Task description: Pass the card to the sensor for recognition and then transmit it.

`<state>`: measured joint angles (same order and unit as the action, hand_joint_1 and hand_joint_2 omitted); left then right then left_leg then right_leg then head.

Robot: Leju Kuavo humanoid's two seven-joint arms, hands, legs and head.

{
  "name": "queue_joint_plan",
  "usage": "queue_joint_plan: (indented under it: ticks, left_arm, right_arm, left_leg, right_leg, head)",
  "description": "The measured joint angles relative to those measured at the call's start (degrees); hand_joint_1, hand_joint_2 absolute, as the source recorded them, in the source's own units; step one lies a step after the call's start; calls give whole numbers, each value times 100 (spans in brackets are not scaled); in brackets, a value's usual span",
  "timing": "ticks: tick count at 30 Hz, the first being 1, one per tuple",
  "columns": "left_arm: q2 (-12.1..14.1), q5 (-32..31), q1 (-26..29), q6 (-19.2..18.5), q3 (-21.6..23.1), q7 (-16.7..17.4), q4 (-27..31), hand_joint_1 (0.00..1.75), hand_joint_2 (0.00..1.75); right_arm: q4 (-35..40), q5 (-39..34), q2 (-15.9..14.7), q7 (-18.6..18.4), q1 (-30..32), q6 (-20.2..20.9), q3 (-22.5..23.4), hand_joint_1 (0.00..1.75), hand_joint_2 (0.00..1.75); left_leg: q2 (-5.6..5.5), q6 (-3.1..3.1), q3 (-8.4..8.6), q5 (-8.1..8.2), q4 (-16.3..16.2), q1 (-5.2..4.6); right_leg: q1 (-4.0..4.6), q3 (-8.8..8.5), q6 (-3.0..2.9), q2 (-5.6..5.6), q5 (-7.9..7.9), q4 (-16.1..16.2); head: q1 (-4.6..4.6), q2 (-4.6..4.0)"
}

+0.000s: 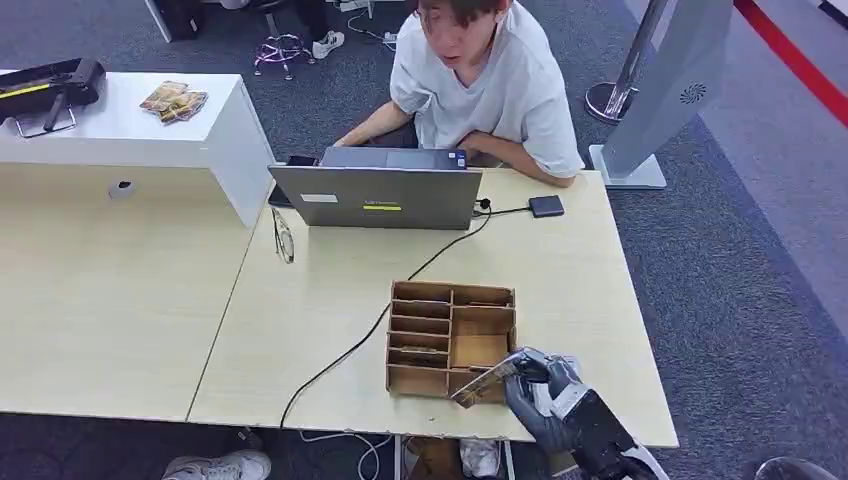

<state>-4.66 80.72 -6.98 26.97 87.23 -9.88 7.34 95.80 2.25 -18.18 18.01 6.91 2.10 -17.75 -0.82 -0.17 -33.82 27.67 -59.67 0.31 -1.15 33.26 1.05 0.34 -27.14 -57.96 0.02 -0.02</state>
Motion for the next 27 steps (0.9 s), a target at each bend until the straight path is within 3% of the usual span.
queue_joint_plan:
  ticks: [27]
  left_arm:
    - [0, 37, 9, 4, 0, 0, 0, 0, 0]
  right_arm:
    - [-776, 81, -63, -223, 212, -48, 577, 175, 175]
  left_leg:
    - [1, 3, 0, 2, 0, 0]
  right_leg:
    - [0, 0, 0, 0, 0, 0]
  head:
    - [0, 0]
